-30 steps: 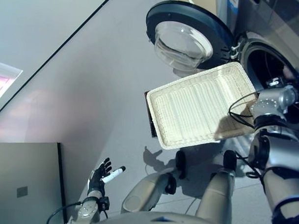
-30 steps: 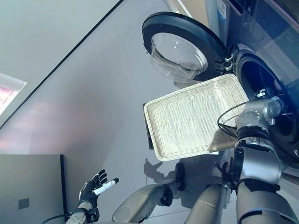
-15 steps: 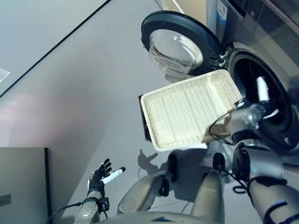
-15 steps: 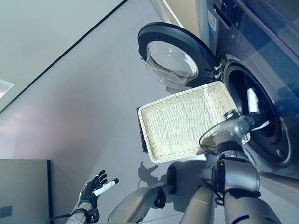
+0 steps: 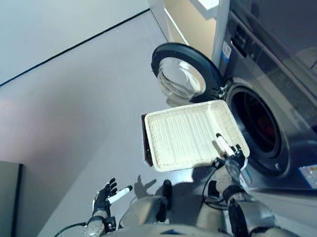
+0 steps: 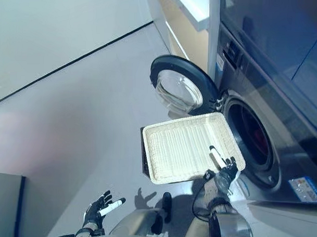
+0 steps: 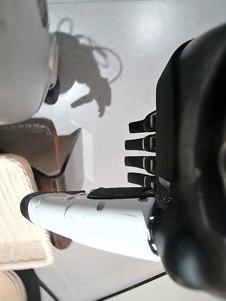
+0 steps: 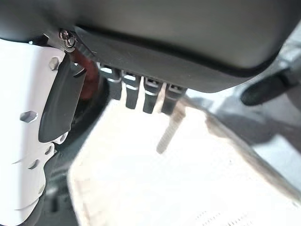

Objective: Pick up the clothes and place them into the washing machine

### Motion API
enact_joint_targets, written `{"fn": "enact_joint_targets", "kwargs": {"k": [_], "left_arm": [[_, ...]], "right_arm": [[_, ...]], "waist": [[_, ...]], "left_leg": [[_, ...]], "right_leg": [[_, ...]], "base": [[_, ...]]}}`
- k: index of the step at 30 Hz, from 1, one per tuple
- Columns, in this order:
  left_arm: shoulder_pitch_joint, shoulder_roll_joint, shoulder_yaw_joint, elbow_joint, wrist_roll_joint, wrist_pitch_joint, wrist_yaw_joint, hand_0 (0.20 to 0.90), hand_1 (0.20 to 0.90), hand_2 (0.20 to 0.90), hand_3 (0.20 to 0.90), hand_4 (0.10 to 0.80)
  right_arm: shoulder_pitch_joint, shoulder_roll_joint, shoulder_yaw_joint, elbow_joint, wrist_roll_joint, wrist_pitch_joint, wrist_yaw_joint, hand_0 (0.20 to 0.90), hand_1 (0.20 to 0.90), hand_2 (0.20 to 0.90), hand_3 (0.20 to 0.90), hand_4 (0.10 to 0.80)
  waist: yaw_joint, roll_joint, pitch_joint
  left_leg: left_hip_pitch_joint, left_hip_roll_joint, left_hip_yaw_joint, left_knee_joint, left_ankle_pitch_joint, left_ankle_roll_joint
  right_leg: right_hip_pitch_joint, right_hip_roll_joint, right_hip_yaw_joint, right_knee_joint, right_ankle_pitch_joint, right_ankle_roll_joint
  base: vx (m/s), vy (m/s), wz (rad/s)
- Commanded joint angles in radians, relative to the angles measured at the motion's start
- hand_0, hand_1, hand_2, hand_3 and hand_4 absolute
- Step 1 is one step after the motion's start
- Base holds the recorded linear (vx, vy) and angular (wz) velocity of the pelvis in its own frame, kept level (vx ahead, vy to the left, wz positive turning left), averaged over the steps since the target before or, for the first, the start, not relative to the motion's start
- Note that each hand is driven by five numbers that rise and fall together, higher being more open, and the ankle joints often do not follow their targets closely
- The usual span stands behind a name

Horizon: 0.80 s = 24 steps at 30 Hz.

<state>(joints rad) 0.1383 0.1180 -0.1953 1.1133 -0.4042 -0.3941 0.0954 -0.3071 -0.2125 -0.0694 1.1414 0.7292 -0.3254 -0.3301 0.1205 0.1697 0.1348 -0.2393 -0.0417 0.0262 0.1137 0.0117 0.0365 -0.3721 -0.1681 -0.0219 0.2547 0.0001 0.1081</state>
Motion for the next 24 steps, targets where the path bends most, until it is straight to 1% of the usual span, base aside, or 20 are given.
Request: {"fn": "enact_joint_targets", "kwargs": {"k": [1, 4, 5, 7, 10, 11, 13, 14, 17, 18, 20, 21, 22, 24], "left_arm": [[-0.004, 0.049, 0.055, 0.073, 0.053, -0.031, 0.023, 0.9, 0.9, 0.9, 0.9, 0.8], [0.009, 0.057, 0.028, 0.12, 0.161, -0.015, 0.017, 0.9, 0.9, 0.9, 0.9, 0.8], [0.01, 0.061, 0.032, 0.128, 0.171, -0.01, 0.011, 0.9, 0.9, 0.9, 0.9, 0.8], [0.004, 0.067, 0.042, 0.168, 0.209, -0.001, 0.001, 0.9, 0.9, 0.9, 0.9, 0.8], [-0.004, 0.074, 0.045, 0.189, 0.253, 0.009, -0.006, 0.9, 0.9, 0.9, 0.9, 0.8], [-0.007, 0.076, 0.044, 0.199, 0.27, 0.011, -0.005, 0.9, 0.9, 0.9, 0.9, 0.8], [-0.002, 0.077, 0.043, 0.197, 0.287, 0.01, 0.0, 0.9, 0.9, 0.9, 0.9, 0.8], [0.002, 0.076, 0.044, 0.193, 0.299, 0.008, 0.01, 0.9, 0.9, 0.9, 0.9, 0.8], [-0.002, 0.071, 0.048, 0.215, 0.335, 0.038, -0.002, 0.9, 0.9, 0.9, 0.9, 0.8], [-0.002, 0.071, 0.048, 0.215, 0.335, 0.038, -0.002, 0.9, 0.9, 0.9, 0.9, 0.8], [-0.013, 0.061, 0.049, 0.249, 0.377, 0.07, -0.03, 0.9, 0.9, 0.9, 0.9, 0.8], [-0.013, 0.061, 0.049, 0.25, 0.377, 0.07, -0.03, 0.9, 0.9, 0.9, 0.9, 0.8], [-0.02, 0.052, 0.053, 0.264, 0.388, 0.093, -0.055, 0.9, 0.9, 0.9, 0.9, 0.8], [-0.021, 0.049, 0.046, 0.277, 0.41, 0.098, -0.063, 0.9, 0.9, 0.9, 0.9, 0.8]], "right_arm": [[0.109, -0.031, 0.013, -0.144, -0.17, -0.03, 0.04, 0.9, 0.9, 0.9, 0.9, 0.8], [0.212, -0.047, 0.042, -0.126, -0.327, 0.005, 0.056, 0.9, 0.9, 0.9, 0.9, 0.8], [0.238, -0.048, 0.053, -0.128, -0.374, 0.016, 0.051, 0.9, 0.9, 0.9, 0.9, 0.8], [0.275, -0.048, 0.082, -0.048, -0.474, 0.043, 0.06, 0.9, 0.9, 0.9, 0.9, 0.8], [0.338, -0.041, 0.122, -0.043, -0.593, 0.071, 0.068, 0.9, 0.9, 0.9, 0.9, 0.8], [0.363, -0.04, 0.119, -0.031, -0.625, 0.074, 0.058, 0.9, 0.9, 0.9, 0.9, 0.8], [0.39, -0.036, 0.121, -0.032, -0.655, 0.079, 0.05, 0.9, 0.9, 0.9, 0.9, 0.8], [0.439, -0.03, 0.129, -0.035, -0.729, 0.087, 0.025, 0.9, 0.9, 0.9, 0.9, 0.8], [0.459, -0.021, 0.153, 0.106, -0.793, 0.125, 0.043, 0.9, 0.9, 0.9, 0.9, 0.8], [0.458, -0.021, 0.153, 0.107, -0.793, 0.125, 0.043, 0.9, 0.9, 0.9, 0.9, 0.8], [0.45, -0.023, 0.134, 0.258, -0.842, 0.172, 0.033, 0.9, 0.9, 0.9, 0.9, 0.8], [0.45, -0.023, 0.134, 0.258, -0.842, 0.171, 0.033, 0.9, 0.9, 0.9, 0.9, 0.8], [0.45, -0.026, 0.117, 0.311, -0.844, 0.187, 0.043, 0.9, 0.9, 0.9, 0.9, 0.8], [0.451, -0.024, 0.118, 0.328, -0.848, 0.193, 0.062, 0.9, 0.9, 0.9, 0.9, 0.8]], "waist": [[-0.014, -0.053, -0.079], [-0.032, -0.087, -0.118], [-0.035, -0.097, -0.128], [-0.037, -0.118, -0.15], [-0.048, -0.138, -0.174], [-0.054, -0.143, -0.181], [-0.056, -0.149, -0.19], [-0.066, -0.154, -0.204], [-0.075, -0.163, -0.212], [-0.076, -0.163, -0.209], [-0.078, -0.17, -0.222], [-0.078, -0.17, -0.221], [-0.083, -0.169, -0.235], [-0.086, -0.17, -0.239]], "left_leg": [[-0.018, 0.02, -0.021, -0.029, 0.032, -0.075], [0.034, 0.024, -0.019, -0.065, 0.037, -0.076], [0.047, 0.025, -0.019, -0.072, 0.038, -0.076], [0.081, 0.027, -0.021, -0.086, 0.037, -0.076], [0.11, 0.032, -0.013, -0.093, 0.035, -0.076], [0.12, 0.032, -0.009, -0.098, 0.036, -0.076], [0.128, 0.033, -0.004, -0.106, 0.037, -0.077], [0.144, 0.04, 0.004, -0.127, 0.046, -0.083], [0.188, 0.052, 0.007, -0.152, 0.055, -0.088], [0.191, 0.052, 0.007, -0.153, 0.056, -0.088], [0.22, 0.055, 0.007, -0.145, 0.041, -0.08], [0.221, 0.055, 0.007, -0.145, 0.041, -0.08], [0.239, 0.056, 0.007, -0.139, 0.029, -0.077], [0.247, 0.058, 0.008, -0.138, 0.025, -0.077]], "right_leg": [[0.151, 0.023, -0.038, -0.126, -0.008, -0.026], [0.202, 0.025, -0.05, -0.164, 0.003, -0.018], [0.216, 0.026, -0.053, -0.172, 0.006, -0.017], [0.25, 0.027, -0.058, -0.187, 0.011, -0.014], [0.277, 0.031, -0.057, -0.206, 0.021, -0.011], [0.283, 0.031, -0.054, -0.214, 0.028, -0.008], [0.289, 0.032, -0.049, -0.225, 0.036, -0.007], [0.298, 0.034, -0.046, -0.244, 0.048, -0.001], [0.33, 0.04, -0.053, -0.243, 0.039, -0.003], [0.332, 0.04, -0.053, -0.243, 0.039, -0.003], [0.367, 0.042, -0.054, -0.234, 0.029, -0.004], [0.368, 0.042, -0.053, -0.235, 0.029, -0.004], [0.384, 0.044, -0.052, -0.231, 0.023, -0.004], [0.39, 0.045, -0.051, -0.23, 0.02, -0.003]], "base": [[0.069, -0.067, -0.01], [0.051, -0.049, 0.01], [0.036, -0.055, -0.01], [0.023, -0.053, 0.02], [-0.026, -0.036, 0.03], [-0.037, -0.028, -0.01], [-0.023, -0.016, -0.06], [-0.023, -0.014, -0.1], [-0.003, -0.012, -0.04], [0.0, 0.0, 0.0], [0.077, -0.015, -0.03], [0.114, -0.011, -0.05], [0.059, -0.002, 0.01], [0.057, -0.004, 0.09]]}}
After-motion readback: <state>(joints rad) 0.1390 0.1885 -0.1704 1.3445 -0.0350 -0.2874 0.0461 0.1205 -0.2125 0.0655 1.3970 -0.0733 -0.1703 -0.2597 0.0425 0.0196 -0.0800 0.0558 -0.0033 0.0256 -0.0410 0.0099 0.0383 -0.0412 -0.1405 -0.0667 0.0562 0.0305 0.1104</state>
